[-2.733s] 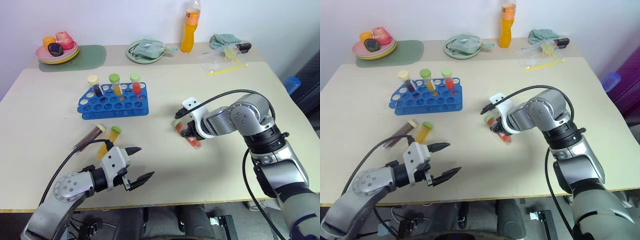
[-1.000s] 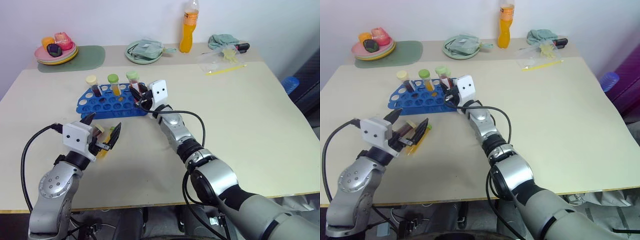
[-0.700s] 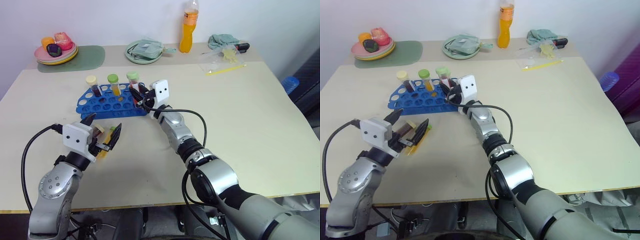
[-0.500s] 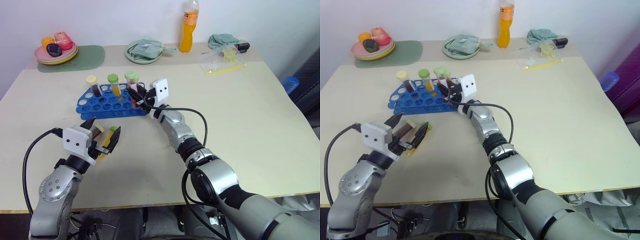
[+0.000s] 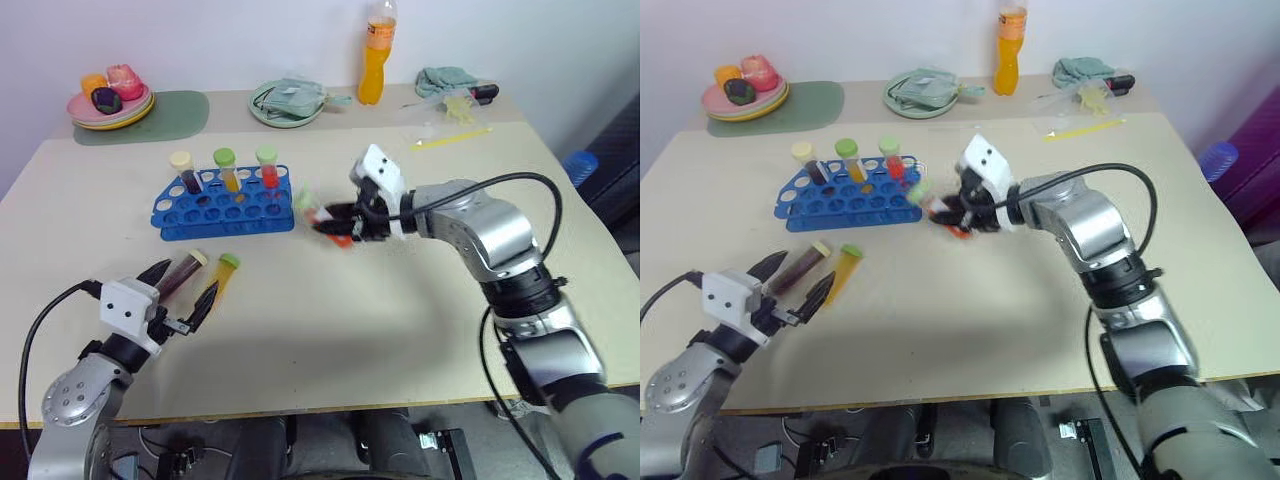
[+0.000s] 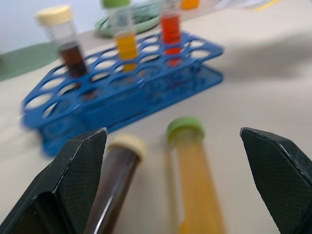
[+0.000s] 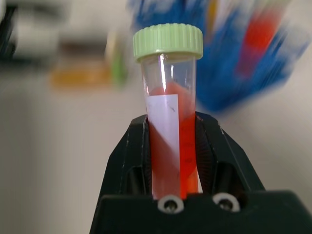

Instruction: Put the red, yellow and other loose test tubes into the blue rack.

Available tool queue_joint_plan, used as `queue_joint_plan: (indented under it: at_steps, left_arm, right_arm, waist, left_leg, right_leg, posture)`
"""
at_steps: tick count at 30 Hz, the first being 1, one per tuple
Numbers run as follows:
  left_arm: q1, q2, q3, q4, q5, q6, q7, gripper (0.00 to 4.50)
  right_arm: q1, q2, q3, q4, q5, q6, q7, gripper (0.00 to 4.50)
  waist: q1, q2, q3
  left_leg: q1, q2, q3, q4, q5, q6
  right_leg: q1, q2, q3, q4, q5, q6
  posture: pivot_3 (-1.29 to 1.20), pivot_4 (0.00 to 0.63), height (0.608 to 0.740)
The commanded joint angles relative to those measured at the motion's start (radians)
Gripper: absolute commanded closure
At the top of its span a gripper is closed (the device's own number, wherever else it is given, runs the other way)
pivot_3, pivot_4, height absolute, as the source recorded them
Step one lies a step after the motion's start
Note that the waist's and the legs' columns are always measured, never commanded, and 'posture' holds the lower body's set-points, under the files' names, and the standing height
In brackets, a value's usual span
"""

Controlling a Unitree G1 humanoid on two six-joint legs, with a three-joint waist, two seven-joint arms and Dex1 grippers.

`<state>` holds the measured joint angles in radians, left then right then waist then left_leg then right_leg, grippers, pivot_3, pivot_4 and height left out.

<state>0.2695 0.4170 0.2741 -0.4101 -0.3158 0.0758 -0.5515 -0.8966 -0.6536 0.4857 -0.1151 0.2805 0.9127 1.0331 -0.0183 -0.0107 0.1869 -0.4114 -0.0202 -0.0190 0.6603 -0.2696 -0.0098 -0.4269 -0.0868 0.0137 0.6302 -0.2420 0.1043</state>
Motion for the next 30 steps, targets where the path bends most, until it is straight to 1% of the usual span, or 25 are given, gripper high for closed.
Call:
queue_joint_plan:
  at_steps: [1,3,5,13,15,17,20,24,30]
  left_arm:
    - [-0.017,-0.006,-0.050,0.024,0.008,-0.048,-0.032,0.00]
    - [-0.026,-0.005,-0.074,0.030,0.008,-0.055,-0.044,0.00]
    - [-0.023,-0.004,-0.107,0.013,0.007,-0.053,-0.058,0.00]
    - [-0.022,-0.016,-0.165,-0.039,0.023,-0.027,-0.030,0.00]
    - [-0.026,-0.014,-0.168,-0.049,0.023,-0.017,-0.023,0.00]
    - [-0.032,-0.010,-0.170,-0.053,0.022,-0.009,-0.019,0.00]
    - [-0.042,-0.004,-0.172,-0.055,0.018,-0.001,-0.017,0.00]
    - [-0.051,0.002,-0.175,-0.067,0.012,0.015,-0.015,0.00]
    - [-0.060,0.005,-0.177,-0.075,0.010,0.030,-0.017,0.00]
  right_arm:
    - [-0.045,-0.088,0.138,-0.029,-0.109,-0.075,0.125,3.75]
    - [-0.061,-0.108,0.174,0.004,-0.132,-0.093,0.180,3.75]
    - [-0.074,-0.107,0.196,0.063,-0.181,-0.135,0.194,3.75]
    - [-0.076,-0.084,0.215,0.167,-0.290,-0.241,0.260,3.75]
    - [-0.075,-0.076,0.214,0.180,-0.316,-0.265,0.270,2.72]
    - [-0.075,-0.068,0.210,0.188,-0.338,-0.279,0.279,1.84]
    - [-0.083,-0.052,0.195,0.188,-0.352,-0.243,0.287,1.84]
    - [-0.100,-0.041,0.181,0.157,-0.349,-0.121,0.304,1.84]
    - [-0.155,-0.064,0.202,0.107,-0.349,0.040,0.342,1.84]
  waist:
    - [0.001,0.000,0.000]
    - [0.003,-0.001,0.000]
    - [0.004,-0.001,0.000]
    - [0.006,-0.001,0.000]
    - [0.006,-0.001,0.000]
    - [0.006,-0.001,0.000]
    - [0.006,-0.001,0.000]
    - [0.006,-0.001,0.000]
    - [0.006,-0.001,0.000]
  left_leg:
    - [0.000,0.000,0.000,0.000,0.000,0.000]
    - [0.000,0.000,0.001,0.001,0.000,0.000]
    - [0.000,0.000,0.001,0.001,0.000,0.000]
    - [0.000,0.000,0.001,0.001,0.000,0.000]
    - [0.000,0.000,0.001,0.002,0.000,0.000]
    - [0.000,-0.001,0.001,0.002,0.000,0.000]
    - [0.000,-0.001,0.001,0.002,0.000,0.000]
    - [0.000,0.000,0.001,0.002,0.000,0.000]
    - [0.000,-0.001,0.001,0.002,0.000,0.000]
  right_leg:
    - [0.000,0.000,0.000,0.000,0.000,0.000]
    - [0.000,0.000,0.000,0.000,0.000,0.000]
    - [0.001,0.000,0.000,0.000,0.000,0.000]
    - [0.001,0.000,0.000,0.000,0.001,0.002]
    - [0.001,0.000,0.000,0.000,0.001,0.002]
    - [0.001,0.000,0.000,0.000,0.001,0.002]
    - [0.001,0.000,0.000,0.000,0.001,0.002]
    - [0.001,0.000,0.000,0.000,0.001,0.002]
    - [0.001,-0.001,0.000,0.000,0.000,0.001]
  posture:
    - [0.00,0.150,0.729]
    - [0.00,0.150,0.729]
    - [0.00,0.150,0.729]
    - [0.00,0.150,0.729]
    - [0.00,0.150,0.729]
    - [0.00,0.150,0.729]
    - [0.00,0.150,0.729]
    - [0.00,0.150,0.729]
    - [0.00,0.150,0.729]
